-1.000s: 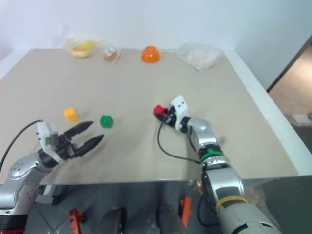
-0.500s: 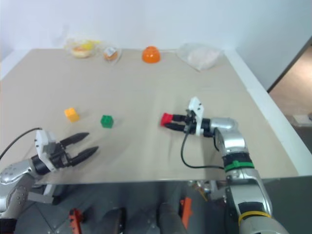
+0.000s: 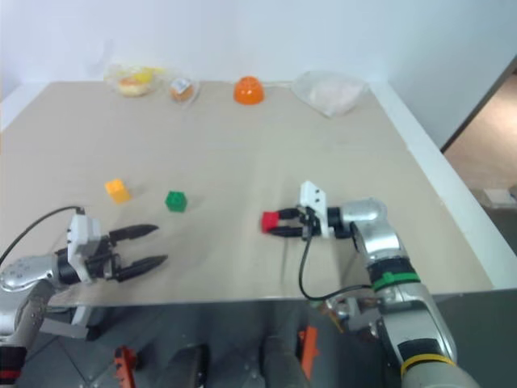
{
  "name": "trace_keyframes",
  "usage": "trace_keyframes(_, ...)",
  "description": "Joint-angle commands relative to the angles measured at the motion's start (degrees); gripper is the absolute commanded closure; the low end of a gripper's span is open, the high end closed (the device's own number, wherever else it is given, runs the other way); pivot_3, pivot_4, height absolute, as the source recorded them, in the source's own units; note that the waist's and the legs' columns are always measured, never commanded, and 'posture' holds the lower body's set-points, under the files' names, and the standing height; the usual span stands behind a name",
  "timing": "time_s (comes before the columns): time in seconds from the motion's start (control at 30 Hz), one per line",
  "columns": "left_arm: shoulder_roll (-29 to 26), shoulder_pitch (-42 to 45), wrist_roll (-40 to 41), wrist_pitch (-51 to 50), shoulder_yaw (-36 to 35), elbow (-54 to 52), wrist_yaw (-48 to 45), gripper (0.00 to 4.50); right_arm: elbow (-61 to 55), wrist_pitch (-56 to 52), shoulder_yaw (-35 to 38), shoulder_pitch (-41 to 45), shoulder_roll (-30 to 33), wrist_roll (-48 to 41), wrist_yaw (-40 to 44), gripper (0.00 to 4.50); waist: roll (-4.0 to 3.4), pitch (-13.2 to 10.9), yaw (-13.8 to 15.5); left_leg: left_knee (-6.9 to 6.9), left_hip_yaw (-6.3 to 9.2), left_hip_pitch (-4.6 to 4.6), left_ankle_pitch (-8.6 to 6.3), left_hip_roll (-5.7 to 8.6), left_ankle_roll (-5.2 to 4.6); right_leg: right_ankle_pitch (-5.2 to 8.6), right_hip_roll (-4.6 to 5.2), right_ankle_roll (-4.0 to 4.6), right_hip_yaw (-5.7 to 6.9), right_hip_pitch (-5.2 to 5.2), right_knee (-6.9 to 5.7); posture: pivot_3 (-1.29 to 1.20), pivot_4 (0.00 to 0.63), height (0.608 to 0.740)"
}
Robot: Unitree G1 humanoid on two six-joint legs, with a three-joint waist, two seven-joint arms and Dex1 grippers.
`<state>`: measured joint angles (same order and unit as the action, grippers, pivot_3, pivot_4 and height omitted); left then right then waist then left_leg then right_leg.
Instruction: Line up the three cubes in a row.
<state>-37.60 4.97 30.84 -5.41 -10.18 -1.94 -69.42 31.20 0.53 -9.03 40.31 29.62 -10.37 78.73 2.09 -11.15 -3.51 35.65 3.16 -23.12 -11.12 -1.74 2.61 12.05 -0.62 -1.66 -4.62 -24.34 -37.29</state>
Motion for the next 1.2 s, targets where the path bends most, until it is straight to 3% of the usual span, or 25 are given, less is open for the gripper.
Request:
trace_keyframes(0.03,-0.9,1.4,0.2,1.3,-0.4,0.7,-1.8,0.55,-0.7,-1.0,-0.2,1.1,0.2,-0.9,2.5,3.27,0.0,0.0,0.0,0.0,0.0,0.0,0.0,-0.01,0.0,0.0,0.0,0.0,0.01,0.0,0.0,0.0,0.15,0.74)
trace_keyframes(0.27,-0.8,3.0,0.7,1.3,-0.8,2.0,-3.4,0.55,1.1,-2.4,-0.3,1.8,-0.8,-1.1,4.7,3.27,0.0,0.0,0.0,-0.01,0.0,0.0,0.0,0.0,0.0,-0.05,0.0,-0.08,0.01,0.0,0.0,0.0,0.15,0.74)
trace_keyframes(0.8,-0.3,1.0,2.1,0.4,-1.9,-0.1,-1.6,0.55,6.5,9.6,-3.0,3.0,-2.2,3.1,6.0,3.27,0.0,0.0,-0.6,-0.01,0.02,-0.01,0.0,0.0,0.0,-0.14,0.0,-0.26,0.02,0.0,-0.01,0.0,0.15,0.74)
trace_keyframes(1.13,0.1,0.0,3.1,-0.4,-2.4,-1.8,0.1,0.55,10.2,11.2,-3.1,5.4,-2.8,3.7,6.4,3.27,0.01,0.0,-0.6,0.12,0.02,0.05,0.0,0.0,0.0,-0.09,0.01,-0.06,0.0,0.09,-0.01,0.0,0.15,0.74)
trace_keyframes(1.2,0.3,-0.2,3.2,-0.6,-2.4,-2.2,0.4,0.55,11.3,11.9,-2.8,6.0,-3.3,3.9,5.2,2.21,0.01,0.0,-0.7,0.14,0.01,0.05,0.0,0.0,0.0,-0.1,0.01,-0.05,0.0,0.1,-0.01,0.0,0.15,0.74)
